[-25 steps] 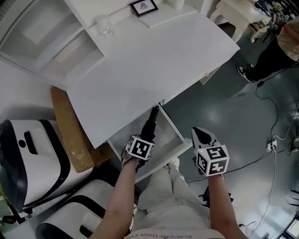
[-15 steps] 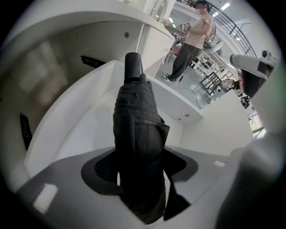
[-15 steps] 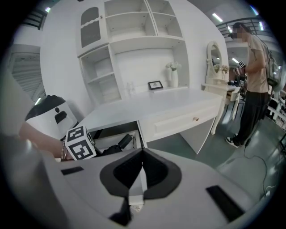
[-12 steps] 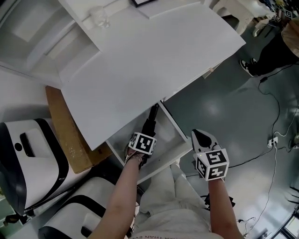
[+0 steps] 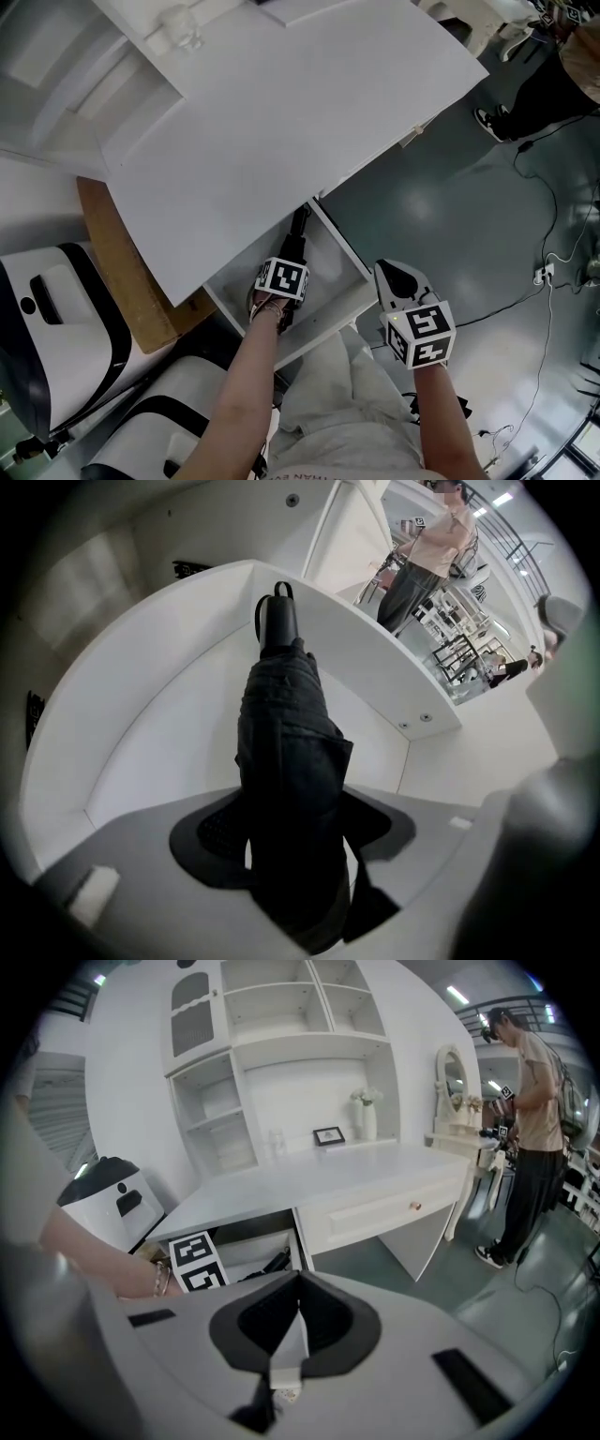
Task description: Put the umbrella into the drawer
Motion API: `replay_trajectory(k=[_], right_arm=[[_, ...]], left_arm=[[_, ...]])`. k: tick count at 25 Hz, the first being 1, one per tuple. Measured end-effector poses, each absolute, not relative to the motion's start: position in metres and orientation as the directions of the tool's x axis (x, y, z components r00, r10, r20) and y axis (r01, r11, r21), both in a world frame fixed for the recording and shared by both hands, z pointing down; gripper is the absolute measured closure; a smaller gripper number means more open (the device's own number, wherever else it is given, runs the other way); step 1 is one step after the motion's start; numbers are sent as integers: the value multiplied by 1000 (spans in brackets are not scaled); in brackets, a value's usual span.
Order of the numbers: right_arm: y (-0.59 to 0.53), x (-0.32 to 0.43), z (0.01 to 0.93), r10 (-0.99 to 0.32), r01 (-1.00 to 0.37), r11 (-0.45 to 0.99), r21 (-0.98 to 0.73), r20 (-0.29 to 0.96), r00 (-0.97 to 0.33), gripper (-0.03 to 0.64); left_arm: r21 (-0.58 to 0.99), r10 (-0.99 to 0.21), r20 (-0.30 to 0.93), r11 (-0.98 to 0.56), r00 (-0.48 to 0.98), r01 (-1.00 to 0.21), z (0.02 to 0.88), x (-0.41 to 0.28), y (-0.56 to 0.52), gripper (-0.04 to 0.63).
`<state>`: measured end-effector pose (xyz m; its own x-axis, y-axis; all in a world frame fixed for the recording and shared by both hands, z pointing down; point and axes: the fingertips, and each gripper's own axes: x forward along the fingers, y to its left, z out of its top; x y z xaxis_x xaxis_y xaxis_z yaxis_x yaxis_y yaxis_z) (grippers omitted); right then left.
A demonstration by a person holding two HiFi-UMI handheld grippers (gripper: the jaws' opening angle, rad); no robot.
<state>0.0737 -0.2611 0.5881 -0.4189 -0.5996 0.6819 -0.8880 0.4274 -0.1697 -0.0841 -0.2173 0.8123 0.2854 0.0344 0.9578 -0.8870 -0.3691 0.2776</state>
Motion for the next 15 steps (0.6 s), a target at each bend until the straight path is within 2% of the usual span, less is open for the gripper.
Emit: replay_trajectory(k=[12, 14, 15], right_arm=[[-254, 66, 589, -580, -872, 455, -178, 685, -442, 609], [-254, 65, 587, -577, -870, 460, -179, 684, -446, 609], [-254, 64, 586, -576, -869, 462, -178, 684, -447, 609]], left_arm=[[238, 34, 970, -346, 241, -907, 824, -82, -218, 314], [239, 27, 969, -328, 244, -914, 823, -81, -219, 306], [251, 27, 966, -313, 255, -916, 822, -79, -219, 279]])
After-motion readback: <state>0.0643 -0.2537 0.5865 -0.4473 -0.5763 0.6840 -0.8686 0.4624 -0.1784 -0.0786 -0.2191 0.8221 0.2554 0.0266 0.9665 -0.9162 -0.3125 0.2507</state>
